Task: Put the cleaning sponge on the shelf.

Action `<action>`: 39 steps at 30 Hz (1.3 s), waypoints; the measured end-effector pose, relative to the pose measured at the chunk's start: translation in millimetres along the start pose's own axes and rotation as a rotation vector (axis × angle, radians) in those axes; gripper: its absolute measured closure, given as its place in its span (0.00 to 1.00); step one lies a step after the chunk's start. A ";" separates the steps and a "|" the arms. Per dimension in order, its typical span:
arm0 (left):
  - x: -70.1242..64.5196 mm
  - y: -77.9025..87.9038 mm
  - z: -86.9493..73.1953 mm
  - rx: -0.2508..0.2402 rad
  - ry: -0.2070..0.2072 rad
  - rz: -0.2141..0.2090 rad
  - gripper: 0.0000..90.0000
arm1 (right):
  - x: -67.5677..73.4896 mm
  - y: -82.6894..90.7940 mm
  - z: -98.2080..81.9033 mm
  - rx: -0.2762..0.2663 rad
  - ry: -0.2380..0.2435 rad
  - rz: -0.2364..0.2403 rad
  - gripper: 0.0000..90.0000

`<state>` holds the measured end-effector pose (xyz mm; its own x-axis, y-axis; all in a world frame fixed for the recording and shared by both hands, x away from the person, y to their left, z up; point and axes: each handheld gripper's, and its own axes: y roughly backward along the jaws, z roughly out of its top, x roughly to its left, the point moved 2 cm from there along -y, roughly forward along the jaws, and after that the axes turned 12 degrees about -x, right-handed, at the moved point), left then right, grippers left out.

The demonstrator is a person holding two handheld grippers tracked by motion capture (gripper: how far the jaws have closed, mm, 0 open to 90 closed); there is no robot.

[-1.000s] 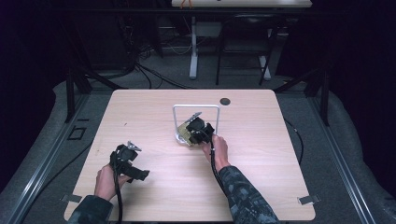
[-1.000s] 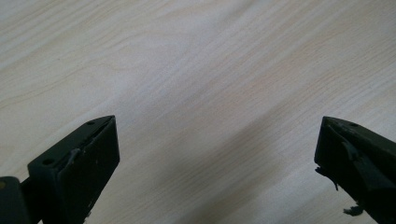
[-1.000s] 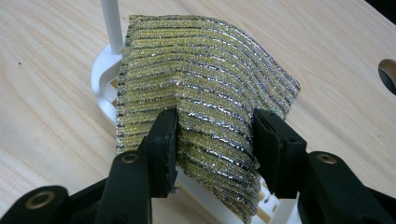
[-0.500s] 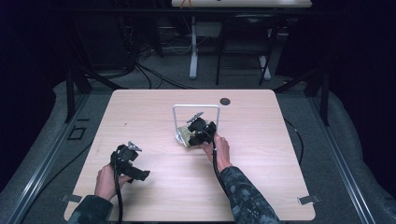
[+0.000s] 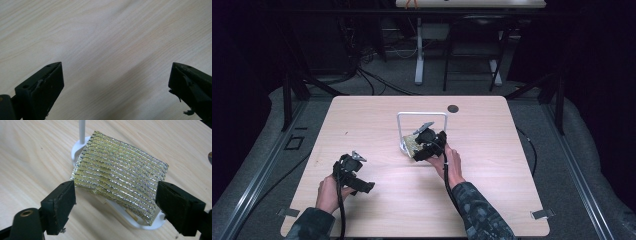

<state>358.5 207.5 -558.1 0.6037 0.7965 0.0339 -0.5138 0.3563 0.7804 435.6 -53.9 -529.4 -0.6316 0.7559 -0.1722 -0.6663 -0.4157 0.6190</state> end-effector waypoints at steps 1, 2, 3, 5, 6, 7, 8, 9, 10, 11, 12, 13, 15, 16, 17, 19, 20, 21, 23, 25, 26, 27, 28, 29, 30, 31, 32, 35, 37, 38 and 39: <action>-0.5 -1.0 0.4 0.003 0.000 -0.004 0.00 | -1.5 5.3 -0.3 -0.008 -0.014 0.021 0.17; -0.5 -1.2 0.7 0.004 -0.005 -0.001 0.00 | -1.8 8.3 -0.2 -0.014 -0.017 0.032 0.16; -0.5 -1.2 0.7 0.004 -0.005 -0.001 0.00 | -1.8 11.3 -0.2 -0.017 -0.020 0.039 0.16; -1.0 -0.8 0.6 0.000 -0.001 -0.002 0.00 | -2.0 14.6 -0.1 -0.016 -0.020 0.047 0.16; -1.2 -0.3 0.4 0.002 -0.002 -0.003 0.00 | -2.0 17.5 -0.2 -0.025 -0.023 0.053 0.15; -1.5 -0.3 0.1 -0.001 -0.002 -0.003 0.00 | -2.3 21.6 -0.3 -0.028 -0.026 0.061 0.15; -1.9 -0.6 -0.3 -0.001 -0.004 -0.003 0.00 | -2.5 24.0 -0.4 -0.031 -0.027 0.065 0.14; -2.1 -0.8 -0.5 0.000 -0.004 -0.005 0.00 | -3.1 28.1 -0.6 -0.031 -0.031 0.073 0.13; -2.5 -0.8 -0.7 0.003 -0.003 -0.007 0.00 | -3.3 30.5 -1.0 -0.033 -0.038 0.077 0.12; -2.6 -0.6 -0.8 0.004 -0.006 -0.007 0.00 | -4.1 33.5 -1.5 -0.035 -0.037 0.081 0.12; -3.0 -0.4 -0.7 0.001 -0.008 -0.005 0.00 | -4.6 36.6 -2.0 -0.035 -0.043 0.089 0.11; -3.2 0.0 -0.6 -0.001 -0.007 -0.007 0.00 | -6.0 43.8 -3.3 -0.040 -0.047 0.097 0.10; -3.3 0.3 -0.8 -0.003 -0.007 -0.006 0.00 | -7.4 48.8 -4.6 -0.042 -0.049 0.104 0.08; -3.2 0.2 -1.0 0.001 -0.008 -0.006 0.00 | -7.4 48.8 -4.6 -0.042 -0.049 0.104 0.08; -3.4 0.0 -1.1 0.002 -0.006 -0.005 0.00 | -8.1 51.8 -5.4 -0.040 -0.047 0.103 0.08; -3.5 -0.2 -1.0 0.001 -0.008 -0.004 0.00 | -10.4 58.8 -6.8 -0.048 -0.050 0.110 0.07; -3.7 0.1 -0.9 0.000 -0.007 -0.003 0.00 | -11.2 61.3 -7.4 -0.049 -0.047 0.110 0.07; -3.7 0.2 -0.8 0.000 -0.007 -0.002 0.00 | -12.3 64.4 -8.2 -0.051 -0.045 0.111 0.06; -3.7 -0.3 -0.9 0.003 -0.010 -0.002 0.00 | -14.2 71.2 -10.2 -0.052 -0.049 0.114 0.06; -4.0 -0.3 -0.8 0.004 -0.011 -0.001 0.00 | -16.3 78.3 -13.1 -0.057 -0.049 0.113 0.05; -4.2 -0.3 -0.8 0.002 -0.011 -0.002 0.00 | -17.2 81.4 -14.7 -0.056 -0.046 0.113 0.05; -4.3 -0.2 -0.7 0.001 -0.012 -0.001 0.00 | -19.2 87.3 -18.2 -0.060 -0.041 0.111 0.04; -4.3 -0.2 -0.8 0.001 -0.012 -0.001 0.00 | -19.2 87.3 -18.2 -0.060 -0.041 0.111 0.04; -4.2 -0.2 -0.9 0.002 -0.012 -0.001 0.00 | -19.9 89.5 -19.7 -0.058 -0.044 0.111 0.04; -4.3 -0.2 -1.0 0.004 -0.013 -0.002 0.00 | -22.8 96.8 -23.7 -0.061 -0.045 0.108 0.03; -4.3 -0.1 -1.0 0.004 -0.013 -0.001 0.00 | -22.8 96.8 -23.7 -0.061 -0.045 0.108 0.03; -4.2 0.0 -1.0 0.003 -0.013 -0.001 0.00 | -23.7 99.3 -25.1 -0.064 -0.046 0.105 0.03; -4.2 0.3 -1.2 0.002 -0.013 -0.002 0.00 | -28.0 108.7 -31.5 -0.065 -0.053 0.100 0.02; -3.8 0.7 -1.1 -0.007 -0.009 -0.013 0.00 | -31.7 115.2 -37.5 -0.064 -0.060 0.093 0.02; -3.8 0.8 -0.9 -0.015 -0.004 -0.016 0.00 | -33.6 117.6 -40.6 -0.065 -0.065 0.091 0.01; -3.8 1.1 -0.7 -0.020 -0.003 -0.012 0.00 | -35.0 119.4 -43.1 -0.063 -0.070 0.089 0.01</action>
<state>355.2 205.2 -557.8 0.6120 0.7904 0.0265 -0.5186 0.3757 0.7681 361.0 -151.8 -482.5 -0.6619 0.7469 -0.0637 -0.6335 -0.5120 0.5801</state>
